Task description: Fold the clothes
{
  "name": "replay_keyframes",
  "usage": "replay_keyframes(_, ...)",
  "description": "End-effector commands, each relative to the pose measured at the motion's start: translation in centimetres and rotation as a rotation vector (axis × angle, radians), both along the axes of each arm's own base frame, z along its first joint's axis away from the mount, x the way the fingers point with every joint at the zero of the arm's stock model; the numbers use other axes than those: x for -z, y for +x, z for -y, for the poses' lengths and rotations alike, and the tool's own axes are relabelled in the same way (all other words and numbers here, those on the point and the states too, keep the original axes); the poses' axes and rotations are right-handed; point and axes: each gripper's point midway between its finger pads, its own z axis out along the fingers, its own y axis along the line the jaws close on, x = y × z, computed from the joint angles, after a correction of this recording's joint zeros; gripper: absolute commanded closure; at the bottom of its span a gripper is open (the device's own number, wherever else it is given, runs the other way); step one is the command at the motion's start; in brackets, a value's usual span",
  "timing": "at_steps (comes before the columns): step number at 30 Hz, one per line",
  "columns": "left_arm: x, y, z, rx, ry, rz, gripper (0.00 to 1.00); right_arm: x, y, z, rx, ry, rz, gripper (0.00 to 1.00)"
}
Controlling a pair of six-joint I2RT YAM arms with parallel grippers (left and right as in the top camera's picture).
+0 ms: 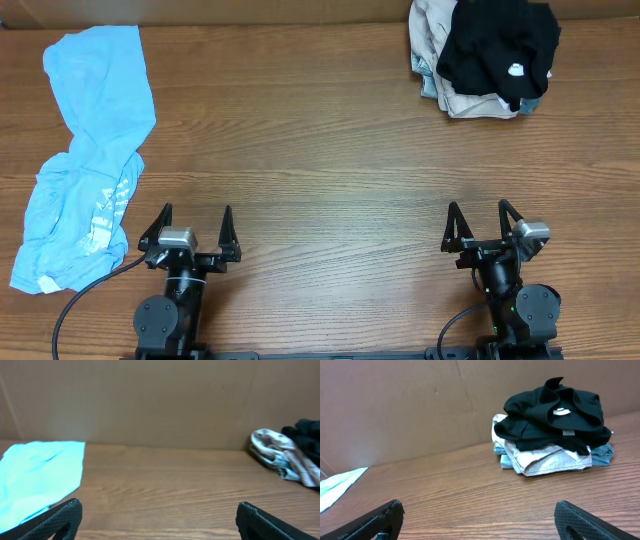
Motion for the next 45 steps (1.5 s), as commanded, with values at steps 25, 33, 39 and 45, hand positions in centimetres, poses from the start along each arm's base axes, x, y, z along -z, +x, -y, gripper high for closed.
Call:
replay_keyframes(25, 2.4, -0.1, -0.6, -0.030, 0.002, -0.077, 0.00, 0.2, 0.0, -0.1, -0.004, 0.007, 0.003, 0.00)
replay_keyframes(33, 2.4, -0.1, -0.6, -0.030, 0.002, -0.077, 0.00, 0.2, 0.0, -0.1, -0.004, 0.006, 0.003, 0.00)
replay_keyframes(39, 2.4, -0.1, -0.6, -0.029, 0.002, -0.077, 0.00, 0.2, 0.0, -0.1, -0.004, 0.006, 0.003, 0.00)
replay_keyframes(45, 2.4, -0.1, -0.6, -0.029, 0.002, -0.077, 0.00, 0.2, 0.0, -0.1, -0.004, 0.007, 0.003, 0.00)
